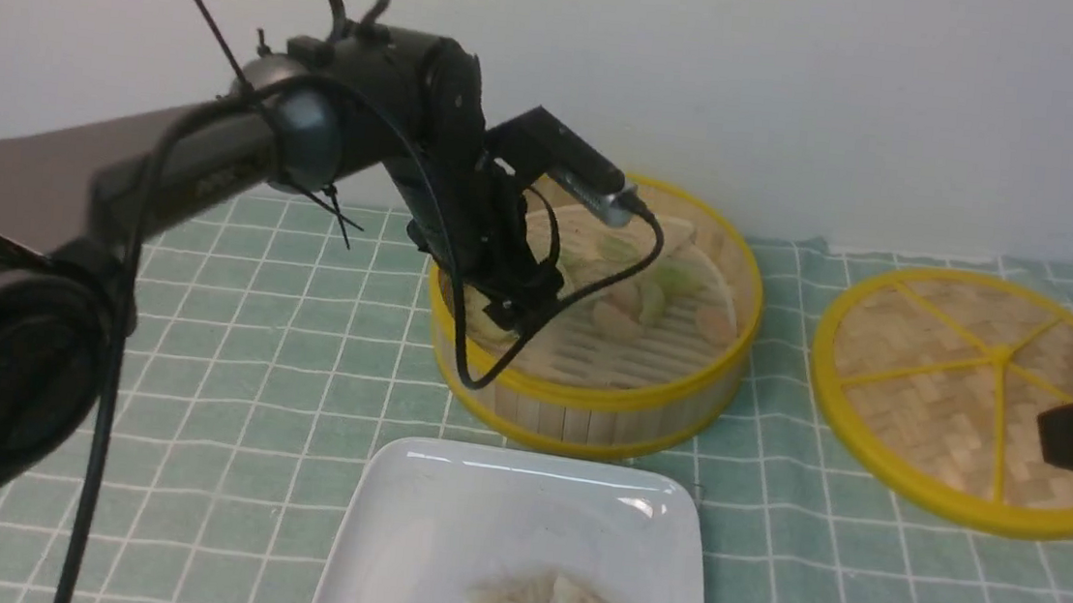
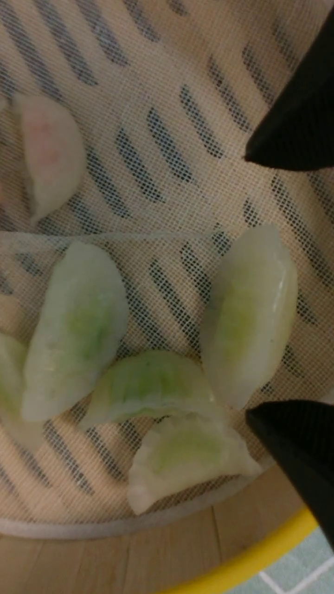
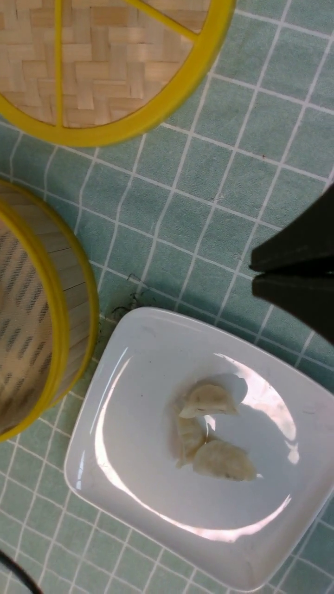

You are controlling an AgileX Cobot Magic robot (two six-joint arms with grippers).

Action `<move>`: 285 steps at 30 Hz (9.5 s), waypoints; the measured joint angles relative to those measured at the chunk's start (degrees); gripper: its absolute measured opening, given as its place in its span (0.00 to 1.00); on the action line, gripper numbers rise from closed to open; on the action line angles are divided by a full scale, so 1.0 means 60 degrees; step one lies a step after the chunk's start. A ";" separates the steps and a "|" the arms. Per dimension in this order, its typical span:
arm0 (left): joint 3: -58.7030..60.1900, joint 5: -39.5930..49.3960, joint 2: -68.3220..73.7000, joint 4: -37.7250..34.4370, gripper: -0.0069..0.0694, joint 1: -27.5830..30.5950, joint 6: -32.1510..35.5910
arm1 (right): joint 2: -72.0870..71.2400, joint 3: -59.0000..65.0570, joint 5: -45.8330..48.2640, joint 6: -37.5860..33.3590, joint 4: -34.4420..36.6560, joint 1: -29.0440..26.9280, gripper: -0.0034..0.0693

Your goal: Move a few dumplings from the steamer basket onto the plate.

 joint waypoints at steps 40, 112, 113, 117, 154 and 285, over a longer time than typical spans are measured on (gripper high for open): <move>0.0544 0.3546 -0.3077 -0.1095 0.44 -0.0213 -0.0822 | 0.0011 0.0000 0.0025 0.0000 0.0151 0.0000 0.03; 0.8991 0.1756 -1.1362 -0.1653 0.08 0.0645 -0.1778 | 1.1983 -1.2290 0.1376 0.0754 -0.2581 0.3848 0.27; 0.8991 0.1756 -1.1362 -0.1621 0.08 0.0645 -0.1778 | 1.1593 -1.2044 0.1376 0.0813 -0.2425 0.3867 0.27; 0.8991 0.1756 -1.1362 -0.1564 0.08 0.0645 -0.1778 | 0.9986 -1.0470 0.1365 0.0916 -0.2009 0.4058 0.27; 0.9082 0.1344 -1.1362 -0.1695 0.08 0.0645 -0.1752 | 0.3998 -0.5132 0.1276 0.3517 -0.3802 0.5612 0.04; 1.7705 -0.4455 -2.1056 0.0423 0.08 0.3192 -0.3420 | -0.9586 0.7753 -0.6827 0.4022 -0.5012 0.0923 0.03</move>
